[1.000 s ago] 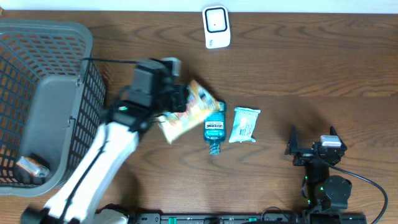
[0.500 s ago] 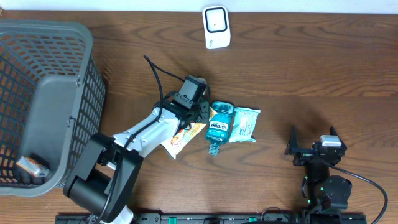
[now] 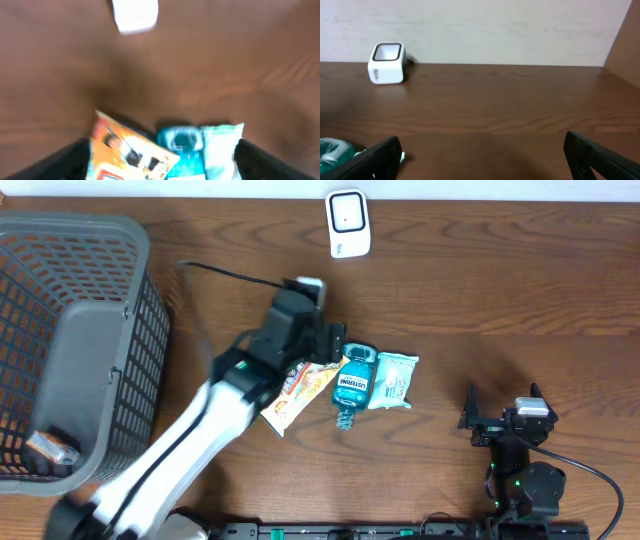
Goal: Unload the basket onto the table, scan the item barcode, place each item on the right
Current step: 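Lift the printed snack bag out toward the table center, then release the snack bag left of the bottle and return left gripper to basket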
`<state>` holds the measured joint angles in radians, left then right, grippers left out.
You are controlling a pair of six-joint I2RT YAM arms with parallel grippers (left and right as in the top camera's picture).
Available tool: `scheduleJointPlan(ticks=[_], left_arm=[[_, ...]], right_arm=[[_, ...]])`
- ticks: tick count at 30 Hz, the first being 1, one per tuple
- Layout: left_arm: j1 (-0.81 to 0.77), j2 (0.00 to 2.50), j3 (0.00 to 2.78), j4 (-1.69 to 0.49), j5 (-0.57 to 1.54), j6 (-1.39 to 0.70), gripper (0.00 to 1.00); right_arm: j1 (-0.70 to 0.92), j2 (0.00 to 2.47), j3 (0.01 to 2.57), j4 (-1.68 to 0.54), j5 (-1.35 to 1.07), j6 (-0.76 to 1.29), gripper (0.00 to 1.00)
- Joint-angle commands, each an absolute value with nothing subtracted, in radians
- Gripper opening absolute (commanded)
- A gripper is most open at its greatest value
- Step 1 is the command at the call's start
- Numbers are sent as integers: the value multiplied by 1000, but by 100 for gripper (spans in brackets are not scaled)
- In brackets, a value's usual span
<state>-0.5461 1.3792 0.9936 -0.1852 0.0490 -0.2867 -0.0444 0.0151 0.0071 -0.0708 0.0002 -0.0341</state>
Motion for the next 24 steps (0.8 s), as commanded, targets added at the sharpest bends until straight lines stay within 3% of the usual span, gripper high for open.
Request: scheduleJointPlan(ticks=[1, 5, 11, 18, 24], left_arm=[[-528, 1235, 999, -201, -157, -208, 99], [-404, 1081, 1001, -208, -301, -207, 98], [-145, 997, 1061, -275, -291, -309, 98], [124, 1007, 1179, -403, -135, -340, 98], [313, 1014, 1188, -506, -159, -561, 98]], right_arm=[[-44, 14, 6, -75, 9, -42, 99], [-44, 14, 6, -75, 9, -42, 99], [-44, 14, 6, -75, 9, -42, 99], [-44, 14, 6, -75, 9, -42, 99], [-44, 14, 6, -75, 9, -42, 99]])
